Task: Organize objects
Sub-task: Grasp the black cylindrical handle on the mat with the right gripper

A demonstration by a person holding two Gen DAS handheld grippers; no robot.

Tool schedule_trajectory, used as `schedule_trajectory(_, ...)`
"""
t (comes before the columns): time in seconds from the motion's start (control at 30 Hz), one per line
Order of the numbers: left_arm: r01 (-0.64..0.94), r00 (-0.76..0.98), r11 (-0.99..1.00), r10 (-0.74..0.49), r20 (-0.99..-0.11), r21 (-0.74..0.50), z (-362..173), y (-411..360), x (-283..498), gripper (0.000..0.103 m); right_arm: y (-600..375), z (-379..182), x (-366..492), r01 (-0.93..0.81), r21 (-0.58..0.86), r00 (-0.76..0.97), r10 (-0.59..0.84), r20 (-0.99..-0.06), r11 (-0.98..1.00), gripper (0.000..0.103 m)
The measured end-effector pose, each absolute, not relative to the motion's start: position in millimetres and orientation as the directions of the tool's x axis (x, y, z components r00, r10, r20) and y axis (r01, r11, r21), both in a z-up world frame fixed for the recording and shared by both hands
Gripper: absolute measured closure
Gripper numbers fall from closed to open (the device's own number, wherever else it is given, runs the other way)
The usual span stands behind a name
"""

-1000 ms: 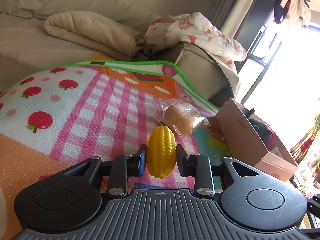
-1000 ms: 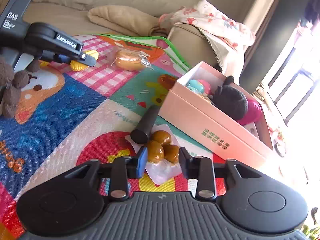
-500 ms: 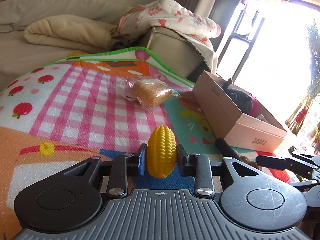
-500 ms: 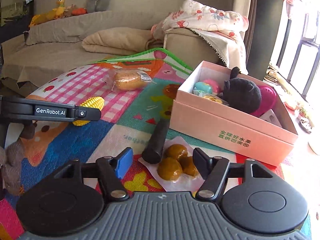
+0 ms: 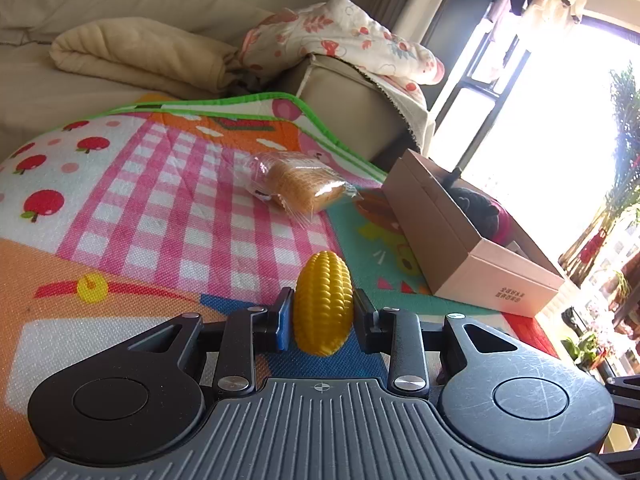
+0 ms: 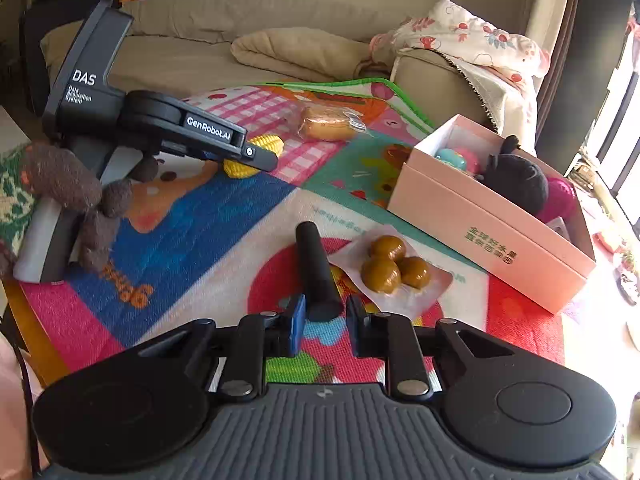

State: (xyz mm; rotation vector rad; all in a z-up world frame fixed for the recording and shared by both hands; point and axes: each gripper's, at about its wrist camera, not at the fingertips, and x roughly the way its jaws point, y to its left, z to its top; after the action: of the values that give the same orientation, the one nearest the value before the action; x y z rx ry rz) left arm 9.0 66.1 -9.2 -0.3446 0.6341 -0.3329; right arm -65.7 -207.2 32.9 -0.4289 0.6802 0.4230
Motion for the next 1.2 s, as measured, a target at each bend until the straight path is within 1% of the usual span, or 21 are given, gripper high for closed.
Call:
schedule_trajectory(0.07, 0.195, 0.756, 0.891, -0.403, -0.515, -0.41, -9, 66, 9, 0.069, -215, 30, -66, -0.429, -0.297, 0.736, 0.14, -0.662, 0.853, 0.081)
schedule_trajectory(0.1, 0.195, 0.757, 0.892, -0.402, -0.515, -0.409, -9, 66, 9, 0.069, -219, 29, -62, -0.392, -0.304, 0.744, 0.105, -0.66, 0.868, 0.081)
schedule_trajectory(0.13, 0.195, 0.757, 0.892, -0.402, -0.516, -0.408, -9, 66, 9, 0.069, -224, 29, -59, -0.362, -0.288, 0.743, 0.088, -0.664, 0.886, 0.079)
schedule_trajectory(0.23, 0.195, 0.757, 0.892, -0.401, -0.516, -0.408, -9, 66, 9, 0.069, -237, 35, -55, -0.334, -0.132, 0.712, 0.158, -0.684, 0.933, 0.073)
schedule_trajectory(0.3, 0.195, 0.757, 0.892, -0.401, -0.516, -0.408, -9, 66, 9, 0.069, -231, 36, -62, -0.379, -0.074, 0.701, 0.235, -0.673, 0.922, 0.068)
schedule_trajectory(0.37, 0.195, 0.757, 0.892, -0.402, -0.515, -0.408, -9, 66, 9, 0.069, -218, 34, -69, -0.424, -0.099, 0.712, 0.264, -0.651, 0.9, 0.053)
schedule_trajectory(0.43, 0.195, 0.757, 0.891, -0.403, -0.515, -0.41, -9, 66, 8, 0.069, -201, 31, -71, -0.438, -0.163, 0.739, 0.252, -0.625, 0.884, 0.049)
schedule_trajectory(0.53, 0.195, 0.757, 0.892, -0.401, -0.516, -0.407, -9, 66, 8, 0.069, -190, 28, -60, -0.446, -0.152, 0.735, 0.264, -0.624, 0.882, 0.051)
schedule_trajectory(0.6, 0.195, 0.759, 0.898, -0.393, -0.52, -0.394, -8, 65, 8, 0.069, -186, 25, -54, -0.436, -0.156, 0.728, 0.245, -0.641, 0.886, 0.069)
schedule_trajectory(0.63, 0.197, 0.76, 0.906, -0.383, -0.526, -0.375, -7, 62, 6, 0.069, -186, 25, -53, -0.439, -0.16, 0.724, 0.242, -0.646, 0.884, 0.079)
schedule_trajectory(0.7, 0.215, 0.758, 0.915, -0.376, -0.533, -0.34, -5, 56, 1, 0.069, -190, 26, -59, -0.457, -0.165, 0.717, 0.252, -0.649, 0.874, 0.079)
schedule_trajectory(0.83, 0.299, 0.715, 0.893, -0.443, -0.541, -0.336, -5, 37, -13, 0.069, -209, 25, -75, -0.485, -0.209, 0.715, 0.247, -0.654, 0.849, 0.079)
schedule_trajectory(0.9, 0.353, 0.683, 0.87, -0.491, -0.54, -0.345, -6, 24, -19, 0.069, -219, 24, -76, -0.45, -0.294, 0.754, 0.182, -0.631, 0.843, 0.079)
schedule_trajectory(0.97, 0.407, 0.661, 0.855, -0.519, -0.542, -0.322, -6, 10, -25, 0.069, -230, 24, -69, -0.333, -0.402, 0.819, 0.05, -0.572, 0.853, 0.078)
schedule_trajectory(1.0, 0.428, 0.662, 0.855, -0.517, -0.543, -0.292, -6, 2, -28, 0.069, -236, 24, -65, -0.28, -0.419, 0.829, -0.001, -0.559, 0.864, 0.076)
schedule_trajectory(1.03, 0.444, 0.66, 0.855, -0.514, -0.547, -0.268, -6, -4, -31, 0.069, -244, 27, -59, -0.242, -0.396, 0.828, -0.025, -0.56, 0.886, 0.069)
schedule_trajectory(1.07, 0.451, 0.662, 0.857, -0.51, -0.55, -0.251, -6, -7, -32, 0.069, -252, 32, -55, -0.225, -0.332, 0.817, -0.008, -0.576, 0.916, 0.05)
schedule_trajectory(1.1, 0.451, 0.664, 0.859, -0.505, -0.551, -0.242, -6, -8, -33, 0.069, -259, 36, -55, -0.223, -0.259, 0.81, 0.031, -0.586, 0.94, 0.042)
schedule_trajectory(1.13, 0.45, 0.663, 0.858, -0.508, -0.551, -0.249, -6, -8, -33, 0.069, -262, 38, -56, -0.238, -0.191, 0.801, 0.081, -0.593, 0.952, 0.031)
schedule_trajectory(1.17, 0.447, 0.66, 0.856, -0.512, -0.549, -0.26, -7, -7, -32, 0.069, -262, 38, -57, -0.257, -0.153, 0.791, 0.117, -0.6, 0.954, 0.028)
schedule_trajectory(1.2, 0.442, 0.659, 0.854, -0.517, -0.546, -0.275, -7, -5, -32, 0.069, -257, 36, -59, -0.279, -0.116, 0.778, 0.153, -0.609, 0.953, 0.028)
